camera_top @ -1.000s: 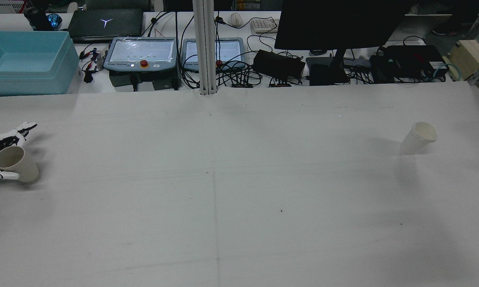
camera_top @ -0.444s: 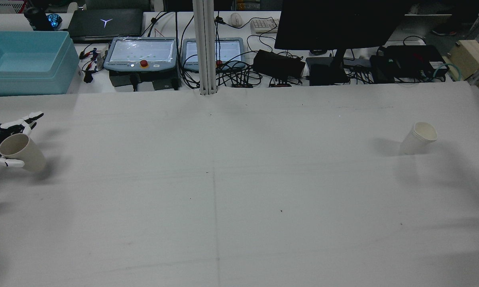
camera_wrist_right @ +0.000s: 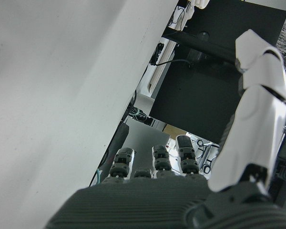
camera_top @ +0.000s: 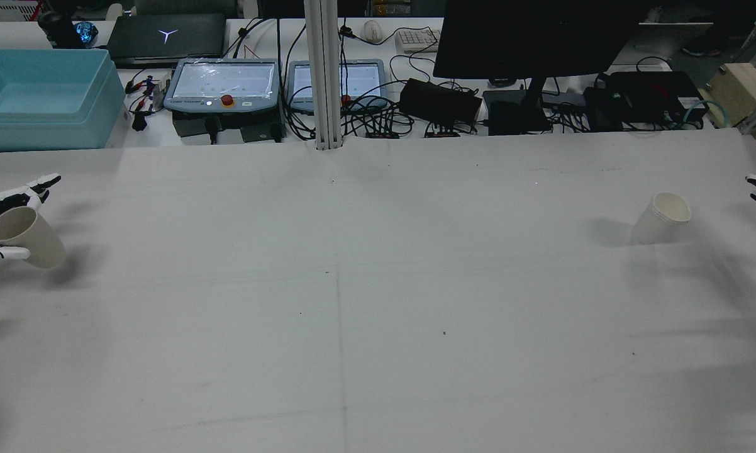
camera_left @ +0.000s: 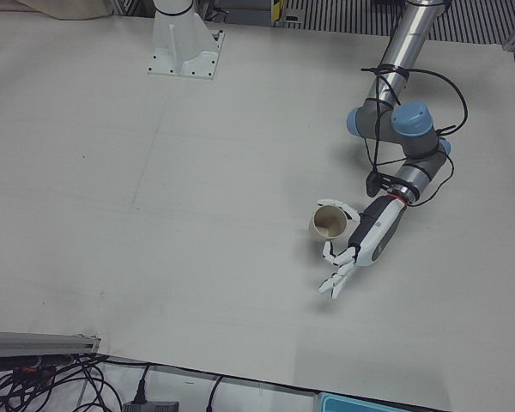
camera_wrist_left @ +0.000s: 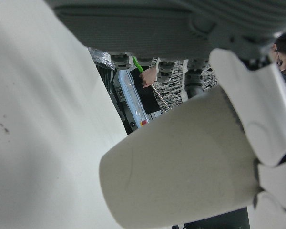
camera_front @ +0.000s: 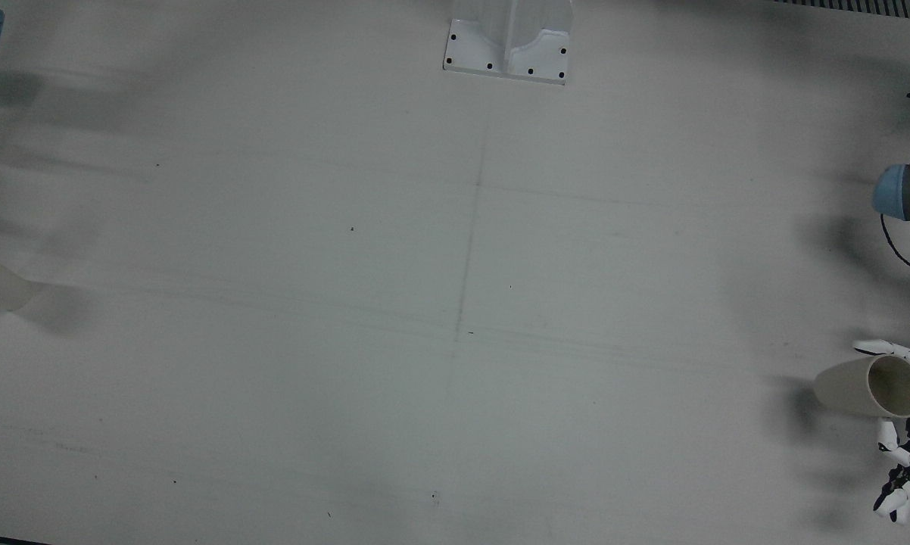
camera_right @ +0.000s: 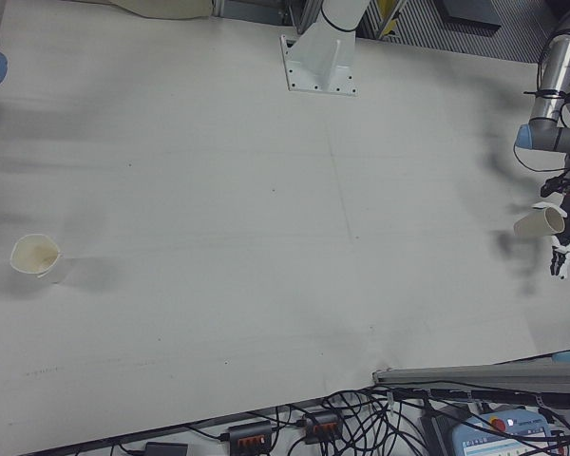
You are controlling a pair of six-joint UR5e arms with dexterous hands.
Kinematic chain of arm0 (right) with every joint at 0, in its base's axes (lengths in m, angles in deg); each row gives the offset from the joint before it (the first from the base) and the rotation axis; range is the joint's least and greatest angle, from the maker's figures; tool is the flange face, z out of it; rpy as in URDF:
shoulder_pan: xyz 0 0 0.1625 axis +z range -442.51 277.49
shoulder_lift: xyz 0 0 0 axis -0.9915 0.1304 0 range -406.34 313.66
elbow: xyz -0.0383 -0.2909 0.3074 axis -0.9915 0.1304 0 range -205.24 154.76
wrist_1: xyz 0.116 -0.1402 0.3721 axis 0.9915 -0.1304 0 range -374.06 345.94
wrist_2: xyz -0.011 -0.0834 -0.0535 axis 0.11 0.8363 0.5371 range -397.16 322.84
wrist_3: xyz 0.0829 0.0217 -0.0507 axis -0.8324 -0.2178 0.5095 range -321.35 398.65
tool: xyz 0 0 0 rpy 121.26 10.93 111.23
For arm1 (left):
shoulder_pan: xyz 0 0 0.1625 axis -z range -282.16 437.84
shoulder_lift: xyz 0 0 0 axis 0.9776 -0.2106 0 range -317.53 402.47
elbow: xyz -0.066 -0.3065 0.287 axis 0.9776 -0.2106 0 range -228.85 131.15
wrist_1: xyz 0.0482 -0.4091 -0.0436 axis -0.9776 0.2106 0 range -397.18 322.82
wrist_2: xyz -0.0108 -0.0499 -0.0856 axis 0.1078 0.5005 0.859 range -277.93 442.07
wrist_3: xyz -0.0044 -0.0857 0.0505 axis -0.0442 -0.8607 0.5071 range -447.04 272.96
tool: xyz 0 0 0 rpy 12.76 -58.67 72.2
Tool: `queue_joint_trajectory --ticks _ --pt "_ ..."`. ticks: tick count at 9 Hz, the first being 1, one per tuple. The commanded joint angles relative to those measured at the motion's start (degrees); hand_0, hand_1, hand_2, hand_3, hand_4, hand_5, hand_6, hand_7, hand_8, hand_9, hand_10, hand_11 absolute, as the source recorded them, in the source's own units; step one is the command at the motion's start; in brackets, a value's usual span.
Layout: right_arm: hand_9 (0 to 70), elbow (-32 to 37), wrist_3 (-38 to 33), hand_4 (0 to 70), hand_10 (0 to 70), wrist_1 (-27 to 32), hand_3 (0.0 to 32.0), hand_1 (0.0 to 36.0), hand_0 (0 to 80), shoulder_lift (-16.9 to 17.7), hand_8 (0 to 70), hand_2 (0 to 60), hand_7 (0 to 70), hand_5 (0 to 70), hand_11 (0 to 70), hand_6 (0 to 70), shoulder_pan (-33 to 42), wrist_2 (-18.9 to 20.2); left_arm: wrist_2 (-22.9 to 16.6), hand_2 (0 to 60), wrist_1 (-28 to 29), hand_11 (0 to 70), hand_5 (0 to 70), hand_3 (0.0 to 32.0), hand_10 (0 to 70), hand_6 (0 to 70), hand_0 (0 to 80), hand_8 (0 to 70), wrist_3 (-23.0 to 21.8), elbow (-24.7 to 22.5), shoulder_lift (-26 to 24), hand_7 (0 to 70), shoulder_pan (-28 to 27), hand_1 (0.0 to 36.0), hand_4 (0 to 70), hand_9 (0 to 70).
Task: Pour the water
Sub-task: 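Reach the right hand to the other white cup and grasp it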
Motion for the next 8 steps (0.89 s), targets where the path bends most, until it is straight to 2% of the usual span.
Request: queue_joint_trajectory --ticks 1,5,7,8 --pt "1.0 -0.11 5.93 4.4 5.8 -0.44 0.0 18.8 49.6 -3.42 0.8 18.7 12.1 23.8 10.4 9.3 -4.83 -1.61 0.18 60.0 0.87 4.6 70.0 0.0 2.2 3.5 48.2 0.0 -0.75 0.01 0.33 9.5 0.92 31.3 37.6 0.5" --pt "0.9 -0.2 8.05 3.0 5.0 -0.53 0.0 19.4 49.7 -4.03 0.7 19.3 11.9 24.2 9.4 8.6 -13.35 -8.37 0.18 60.0 1.75 4.8 70.0 0.0 2.4 3.6 47.8 0.0 -0.66 0.19 1.12 9.6 0.93 30.5 37.1 0.5" --pt "1.0 -0.2 8.32 3.0 4.8 -1.4 0.0 20.2 50.3 -5.78 0.7 20.0 12.2 24.0 9.2 8.8 -16.61 -11.01 0.26 60.0 2.01 4.8 70.0 0.0 2.5 3.6 47.7 0.0 -0.66 0.45 1.12 9.4 1.19 30.0 37.0 0.4" --pt "1.1 -0.46 8.75 3.8 4.8 -3.32 0.0 21.0 51.1 -7.27 0.8 20.0 12.8 24.4 9.2 9.2 -17.32 -11.02 0.26 60.0 2.27 4.9 70.0 0.0 2.5 3.6 47.5 0.0 -0.66 0.62 1.21 9.2 1.45 29.7 37.1 0.4"
